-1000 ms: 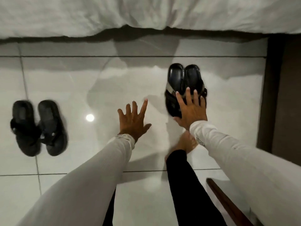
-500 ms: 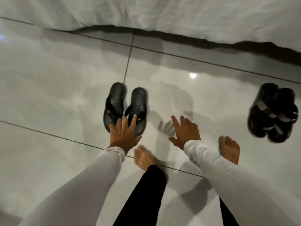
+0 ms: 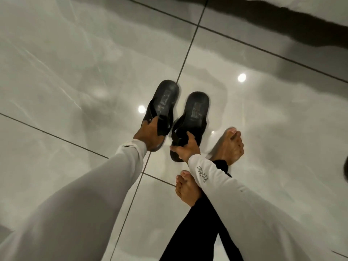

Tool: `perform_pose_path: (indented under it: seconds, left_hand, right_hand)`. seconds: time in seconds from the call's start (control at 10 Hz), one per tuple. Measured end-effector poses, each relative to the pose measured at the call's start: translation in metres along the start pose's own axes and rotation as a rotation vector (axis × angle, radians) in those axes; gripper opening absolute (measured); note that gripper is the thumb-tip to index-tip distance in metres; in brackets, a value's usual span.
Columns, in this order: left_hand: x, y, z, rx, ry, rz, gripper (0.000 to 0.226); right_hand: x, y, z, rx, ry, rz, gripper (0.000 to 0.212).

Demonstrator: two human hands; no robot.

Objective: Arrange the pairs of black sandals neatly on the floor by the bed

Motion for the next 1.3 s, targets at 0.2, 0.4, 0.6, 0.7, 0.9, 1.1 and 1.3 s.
perform_pose_path:
  seconds: [0.2, 0.4, 0.6, 0.7, 0.9, 1.1, 1.3]
  left_hand:
    - [-0.021, 0.005, 0.010, 0.010, 0.068, -0.125, 0.061]
    - [-0.069, 0.017, 0.017, 0.022, 0.073, -0.172, 0.059]
    - [-0.122, 0.043, 0.023, -0.054, 0.015, -0.170, 0.057]
    - [-0.145, 0.052, 0.023, -0.093, -0.014, -0.123, 0.057]
    - [-0.172, 0.053, 0.012, -0.125, -0.040, -0.003, 0.055]
    - [-0.170, 0.051, 0.005, -0.115, -0.038, 0.089, 0.057]
    - [-0.174, 0.070, -0.041, -0.213, -0.091, 0.270, 0.077]
  right_hand:
    - [0.014, 0.018, 0.009, -0.036, -0.027, 0.085, 0.099]
    - [0.045, 0.061, 0.030, -0.025, -0.010, 0.068, 0.102]
    - [0.079, 0.096, 0.057, -0.036, 0.011, 0.088, 0.100]
    - [0.094, 0.112, 0.067, -0.046, 0.028, 0.089, 0.095]
    - [0.111, 0.140, 0.074, -0.072, 0.061, 0.065, 0.085]
    - [0.111, 0.146, 0.064, -0.021, 0.088, 0.066, 0.088]
    - [0.130, 0.190, 0.009, -0.104, 0.215, -0.402, 0.091]
Point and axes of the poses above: each hand's wrist, its own z-axis towards the middle knuckle, its own y-axis out of the back of the hand, x = y × z, the point moved 10 cm from there along z, towards the middle knuckle, and after that the axes turned 14 degrees about y, right-handed, at the moved point
